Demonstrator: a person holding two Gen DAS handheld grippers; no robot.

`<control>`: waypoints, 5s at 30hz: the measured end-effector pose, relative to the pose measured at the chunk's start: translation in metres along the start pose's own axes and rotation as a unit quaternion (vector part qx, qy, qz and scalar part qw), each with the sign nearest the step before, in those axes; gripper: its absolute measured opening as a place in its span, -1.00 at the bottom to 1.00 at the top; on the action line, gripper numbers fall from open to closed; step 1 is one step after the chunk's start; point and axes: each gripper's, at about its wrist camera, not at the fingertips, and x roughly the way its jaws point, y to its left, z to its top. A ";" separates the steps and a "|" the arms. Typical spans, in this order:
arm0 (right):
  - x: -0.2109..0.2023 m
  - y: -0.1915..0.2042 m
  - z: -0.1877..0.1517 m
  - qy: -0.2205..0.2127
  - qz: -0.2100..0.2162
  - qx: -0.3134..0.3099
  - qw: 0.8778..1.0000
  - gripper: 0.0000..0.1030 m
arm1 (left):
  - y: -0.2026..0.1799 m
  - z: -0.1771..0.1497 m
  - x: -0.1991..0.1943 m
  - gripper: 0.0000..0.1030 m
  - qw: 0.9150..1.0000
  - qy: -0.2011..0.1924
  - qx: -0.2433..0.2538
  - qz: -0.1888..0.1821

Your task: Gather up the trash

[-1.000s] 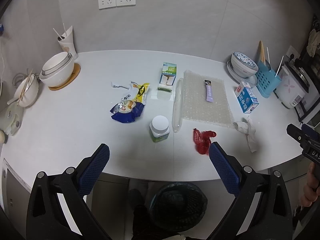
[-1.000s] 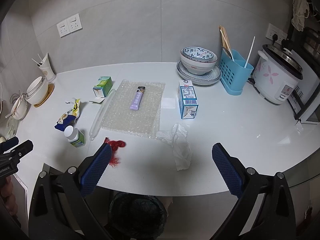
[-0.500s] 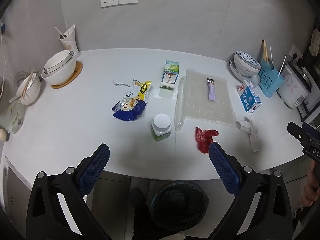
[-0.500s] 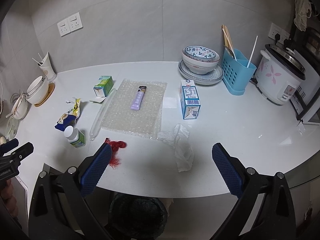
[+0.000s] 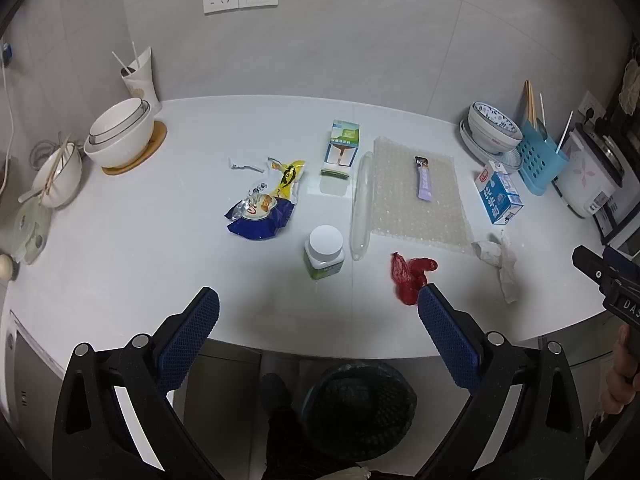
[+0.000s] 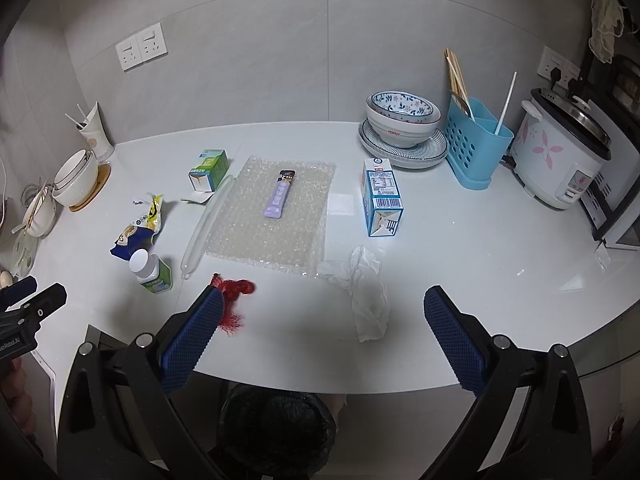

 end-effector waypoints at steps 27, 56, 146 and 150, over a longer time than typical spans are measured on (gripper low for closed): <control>0.106 -0.028 0.051 0.052 -0.045 0.019 0.997 0.81 | 0.013 0.018 0.114 0.84 0.997 0.081 -0.001 0.010; 0.260 -0.088 0.121 0.171 -0.071 0.055 0.981 0.13 | -0.003 0.030 0.209 0.04 0.986 0.165 0.025 0.001; -0.017 0.017 -0.034 0.017 0.029 -0.023 0.999 -0.24 | -0.043 -0.036 0.018 -0.11 0.996 0.060 0.051 -0.044; -0.018 0.020 -0.050 0.013 0.023 -0.039 0.999 -0.24 | -0.045 -0.051 0.017 -0.11 0.996 0.055 0.052 -0.052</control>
